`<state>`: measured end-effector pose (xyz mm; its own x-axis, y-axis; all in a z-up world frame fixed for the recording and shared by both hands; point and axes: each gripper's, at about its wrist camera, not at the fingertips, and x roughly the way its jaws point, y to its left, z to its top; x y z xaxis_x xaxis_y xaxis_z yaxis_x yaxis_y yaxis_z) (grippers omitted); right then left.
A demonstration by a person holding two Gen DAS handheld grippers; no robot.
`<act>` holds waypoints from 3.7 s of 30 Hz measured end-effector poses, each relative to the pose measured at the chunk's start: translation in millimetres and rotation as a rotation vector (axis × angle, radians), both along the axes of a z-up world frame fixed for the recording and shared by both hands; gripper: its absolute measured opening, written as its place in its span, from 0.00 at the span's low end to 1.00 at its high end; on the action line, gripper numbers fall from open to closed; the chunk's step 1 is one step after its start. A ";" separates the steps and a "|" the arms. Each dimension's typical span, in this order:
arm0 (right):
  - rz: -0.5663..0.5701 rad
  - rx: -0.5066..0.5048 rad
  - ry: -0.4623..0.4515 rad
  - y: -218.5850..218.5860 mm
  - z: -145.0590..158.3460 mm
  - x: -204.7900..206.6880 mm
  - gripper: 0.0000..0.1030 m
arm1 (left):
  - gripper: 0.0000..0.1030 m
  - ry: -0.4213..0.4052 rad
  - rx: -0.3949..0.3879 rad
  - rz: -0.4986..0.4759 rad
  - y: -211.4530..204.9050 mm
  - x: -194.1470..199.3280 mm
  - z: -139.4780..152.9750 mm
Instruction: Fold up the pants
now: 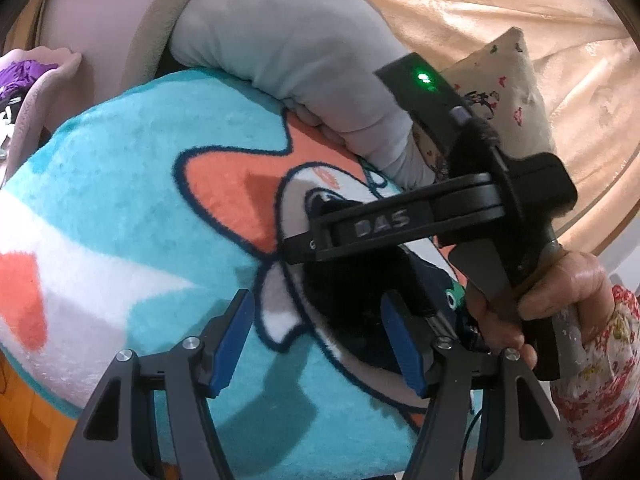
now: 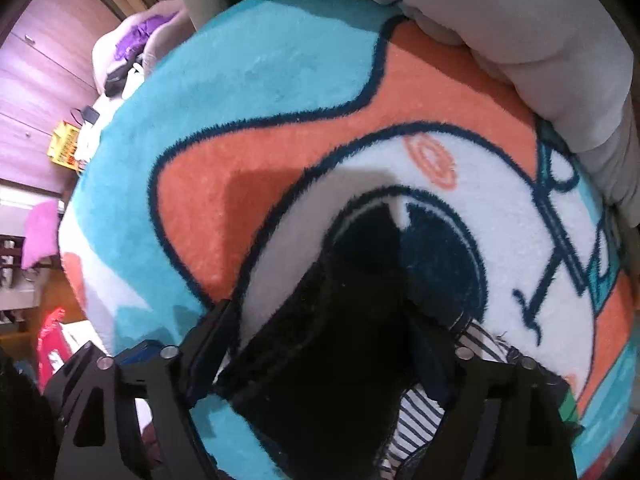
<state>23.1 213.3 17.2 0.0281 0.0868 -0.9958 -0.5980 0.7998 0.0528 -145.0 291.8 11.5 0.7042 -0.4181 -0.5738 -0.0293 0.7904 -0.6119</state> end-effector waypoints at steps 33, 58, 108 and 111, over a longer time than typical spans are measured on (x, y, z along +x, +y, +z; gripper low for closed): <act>0.005 0.157 0.068 -49.6 37.6 4.0 0.25 | 0.80 -0.102 0.033 -0.150 -96.4 16.0 9.2; -0.236 0.581 -0.175 -215.4 113.5 -48.2 0.19 | 0.16 -0.119 0.109 -0.322 -182.3 18.1 63.0; -0.718 1.054 -0.222 -390.1 57.6 -107.7 0.56 | 0.51 0.024 0.168 -0.569 -227.3 15.3 32.0; -0.775 0.972 -0.200 -394.3 25.0 -104.5 0.55 | 0.51 0.014 0.152 -0.523 -204.4 15.7 44.7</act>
<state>-81.4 -180.9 42.2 0.5423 0.6738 -0.5019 -0.0556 0.6249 0.7787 -129.3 87.3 56.1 0.4166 -0.6221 -0.6628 0.3842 0.7813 -0.4918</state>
